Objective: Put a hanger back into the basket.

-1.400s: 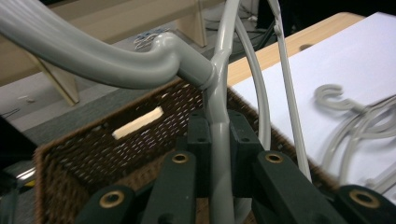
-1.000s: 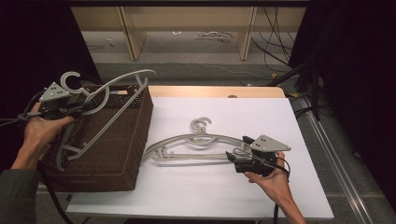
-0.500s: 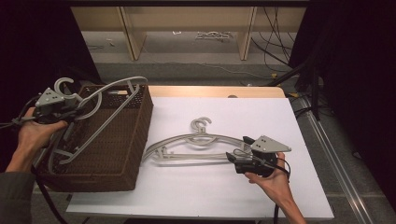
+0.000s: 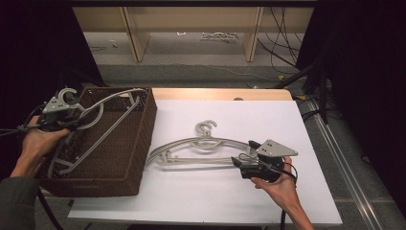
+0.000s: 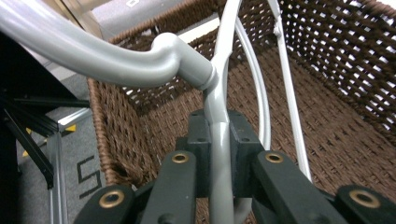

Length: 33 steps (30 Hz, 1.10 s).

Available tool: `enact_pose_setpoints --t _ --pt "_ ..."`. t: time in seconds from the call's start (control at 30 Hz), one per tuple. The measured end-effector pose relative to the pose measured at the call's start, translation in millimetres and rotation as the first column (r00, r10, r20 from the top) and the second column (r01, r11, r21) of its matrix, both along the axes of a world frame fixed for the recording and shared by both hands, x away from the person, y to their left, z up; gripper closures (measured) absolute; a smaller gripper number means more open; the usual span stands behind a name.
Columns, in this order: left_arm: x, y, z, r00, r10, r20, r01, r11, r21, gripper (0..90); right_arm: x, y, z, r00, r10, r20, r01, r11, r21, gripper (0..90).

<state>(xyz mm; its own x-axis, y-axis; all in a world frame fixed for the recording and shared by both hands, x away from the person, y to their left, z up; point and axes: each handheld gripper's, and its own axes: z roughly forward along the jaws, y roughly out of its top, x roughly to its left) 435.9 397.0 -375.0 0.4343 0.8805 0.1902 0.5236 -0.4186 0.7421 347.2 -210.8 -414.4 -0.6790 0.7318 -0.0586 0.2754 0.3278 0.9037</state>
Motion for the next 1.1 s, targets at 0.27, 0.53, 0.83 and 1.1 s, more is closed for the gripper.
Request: enact_pose_setpoints --t 0.27,0.53,0.83,1.1 --pt "5.8 -5.6 -16.2 0.9992 -0.004 -0.039 0.005 0.9998 0.020 81.6 0.3 0.0 -0.9 1.0000 -0.002 0.004 0.002 1.0000 0.002 19.1" --pt "10.6 -8.4 -28.4 0.9977 0.014 -0.066 -0.013 0.9997 0.019 81.5 0.0 0.5 -0.3 1.0000 0.001 0.000 -0.001 1.0000 0.001 19.1" --pt "16.3 -11.3 -42.5 0.9929 0.047 -0.109 -0.045 0.9988 0.022 81.3 -0.3 1.5 -1.6 1.0000 0.008 -0.005 -0.008 1.0000 -0.006 19.1" --pt "13.2 -5.6 -39.5 0.9830 0.146 -0.111 -0.147 0.9891 -0.002 74.4 -0.1 0.9 -1.8 1.0000 0.005 -0.005 -0.005 1.0000 -0.002 19.1"
